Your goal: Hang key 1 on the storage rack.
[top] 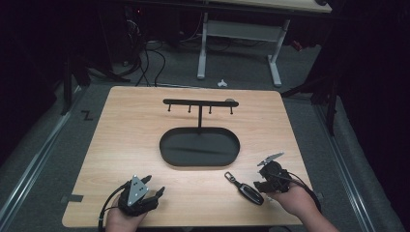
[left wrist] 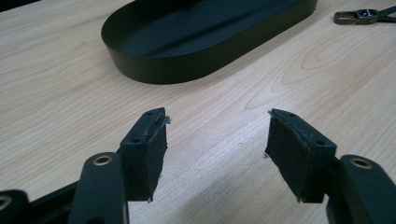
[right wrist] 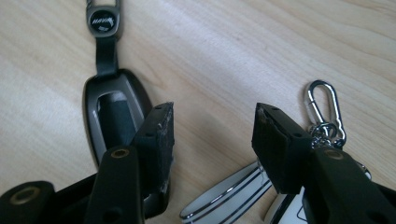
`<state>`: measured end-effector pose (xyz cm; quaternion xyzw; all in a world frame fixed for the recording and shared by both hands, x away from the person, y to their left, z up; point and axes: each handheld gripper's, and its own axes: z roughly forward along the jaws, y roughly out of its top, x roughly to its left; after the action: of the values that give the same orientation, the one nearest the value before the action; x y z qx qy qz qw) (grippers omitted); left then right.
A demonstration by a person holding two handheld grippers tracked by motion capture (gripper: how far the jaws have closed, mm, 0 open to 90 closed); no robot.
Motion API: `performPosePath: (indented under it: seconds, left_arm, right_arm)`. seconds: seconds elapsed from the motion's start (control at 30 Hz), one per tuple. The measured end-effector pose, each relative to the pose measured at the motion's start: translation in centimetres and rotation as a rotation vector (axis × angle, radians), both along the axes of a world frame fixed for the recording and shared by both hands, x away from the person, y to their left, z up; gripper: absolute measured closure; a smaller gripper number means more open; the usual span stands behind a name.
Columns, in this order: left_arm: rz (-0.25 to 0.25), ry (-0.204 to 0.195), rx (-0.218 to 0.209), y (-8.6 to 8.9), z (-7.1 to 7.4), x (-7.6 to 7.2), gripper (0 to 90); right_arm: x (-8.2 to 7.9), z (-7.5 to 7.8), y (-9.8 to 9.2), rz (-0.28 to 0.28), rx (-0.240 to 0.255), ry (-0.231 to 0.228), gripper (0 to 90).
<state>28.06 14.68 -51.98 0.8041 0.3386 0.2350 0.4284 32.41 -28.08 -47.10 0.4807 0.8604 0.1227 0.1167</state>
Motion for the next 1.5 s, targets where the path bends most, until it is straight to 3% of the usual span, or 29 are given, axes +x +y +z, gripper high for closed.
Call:
performPosePath:
  seconds: [0.13, 0.27, 0.33, 0.5, 0.63, 0.83, 1.1, 1.3, 1.5]
  left_arm:
    - [-0.002, -0.001, 0.002, -0.1, 0.0, 0.0, 38.3]
    - [-0.003, -0.001, 0.0, -0.1, -0.1, 0.0, 38.3]
    - [-0.006, 0.002, 0.006, -0.1, -0.1, 0.1, 38.4]
    - [-0.009, 0.003, 0.007, -0.1, -0.2, 0.1, 38.4]
    - [-0.016, 0.004, 0.009, -0.2, -0.2, 0.1, 38.4]
    - [-0.021, 0.004, 0.011, -0.2, -0.2, 0.1, 38.4]
    - [-0.025, 0.007, 0.017, -0.2, -0.2, 0.1, 38.4]
    - [-0.03, 0.006, 0.022, -0.3, -0.3, 0.1, 38.4]
    - [-0.031, 0.005, 0.023, -0.3, -0.3, 0.1, 38.3]
  right_arm:
    - [0.3, 0.2, 0.4, 0.025, -0.028, 0.042, 48.1]
    - [0.7, 0.6, 1.2, 0.079, -0.089, 0.08, 46.9]
    - [1.0, 0.7, 1.7, 0.113, -0.15, 0.118, 45.5]
    - [1.4, 0.9, 2.6, 0.157, -0.204, 0.158, 42.7]
    - [1.9, 1.2, 3.4, 0.165, -0.184, 0.201, 36.6]
    - [2.4, 1.4, 4.6, 0.195, -0.172, 0.199, 32.6]
    - [3.0, 0.4, 6.3, 0.23, -0.176, 0.223, 28.8]
    - [3.8, -0.4, 7.3, 0.226, -0.158, 0.224, 30.1]
    - [4.3, -1.1, 7.9, 0.245, -0.156, 0.231, 40.7]
